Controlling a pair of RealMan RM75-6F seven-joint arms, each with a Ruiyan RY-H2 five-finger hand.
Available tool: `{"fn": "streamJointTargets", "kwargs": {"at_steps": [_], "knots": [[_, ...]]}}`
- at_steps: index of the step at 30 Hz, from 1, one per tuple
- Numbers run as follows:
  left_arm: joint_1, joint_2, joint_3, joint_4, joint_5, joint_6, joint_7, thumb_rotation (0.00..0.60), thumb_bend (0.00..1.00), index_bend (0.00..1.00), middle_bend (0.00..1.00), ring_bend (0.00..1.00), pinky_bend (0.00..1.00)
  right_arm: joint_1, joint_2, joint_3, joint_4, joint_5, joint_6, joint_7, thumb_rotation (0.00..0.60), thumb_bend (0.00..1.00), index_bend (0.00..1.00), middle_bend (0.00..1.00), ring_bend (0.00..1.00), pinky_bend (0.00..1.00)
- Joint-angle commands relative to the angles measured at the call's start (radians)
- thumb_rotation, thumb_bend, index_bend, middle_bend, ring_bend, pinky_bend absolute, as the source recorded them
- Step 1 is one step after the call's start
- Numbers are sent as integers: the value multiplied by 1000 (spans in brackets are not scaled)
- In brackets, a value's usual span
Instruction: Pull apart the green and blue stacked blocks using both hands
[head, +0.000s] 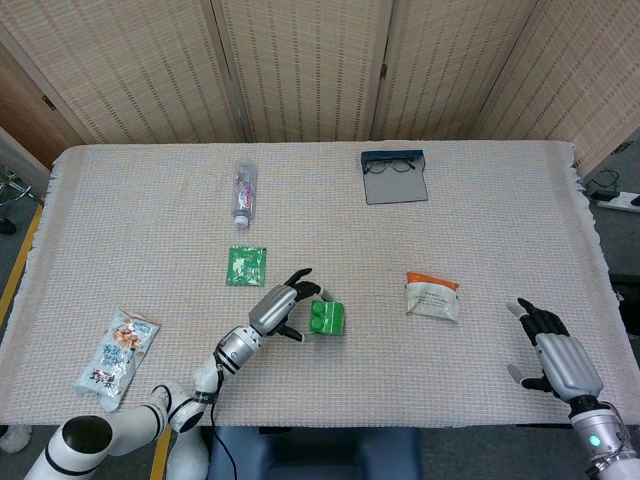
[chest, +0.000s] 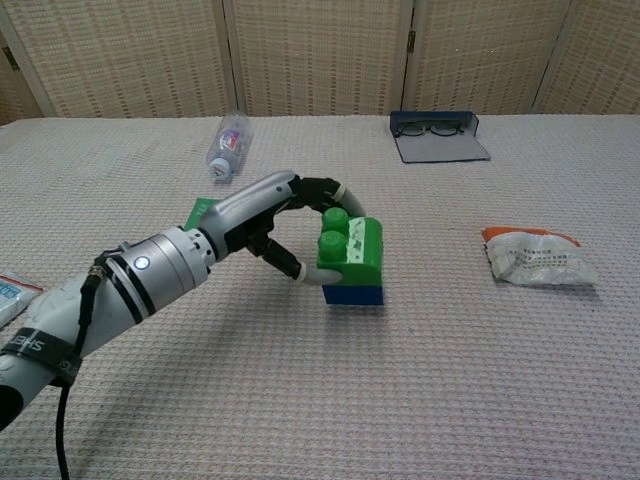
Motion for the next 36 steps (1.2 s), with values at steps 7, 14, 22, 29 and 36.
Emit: {"fn": "streamJointTargets", "kwargs": {"at_steps": [7, 14, 22, 29, 36], "knots": [[52, 102, -26, -197, -47, 29, 87, 600, 360, 762, 846, 353, 0, 87, -77, 17, 134, -117, -91, 289, 600, 372, 0, 0, 13, 0], [71, 157, -68, -313, -118, -12, 139, 600, 364, 765, 850, 375, 0, 162, -199, -13, 320, -242, -126, 699, 600, 372, 0, 0, 0, 0], [79, 207, -116, -415, -179, -48, 174, 600, 370, 769, 853, 386, 0, 207, -326, -1, 505, -235, -112, 1066, 600, 371, 0, 0, 0, 0], [79, 236, -141, -482, -211, -77, 200, 600, 373, 769, 853, 386, 0, 273, -457, 34, 603, -229, -118, 1245, 600, 372, 0, 0, 9, 0], [80, 256, -165, -535, -231, -89, 218, 600, 376, 770, 854, 386, 0, 331, -542, 48, 615, -231, -131, 1282, 600, 372, 0, 0, 17, 0]]}}
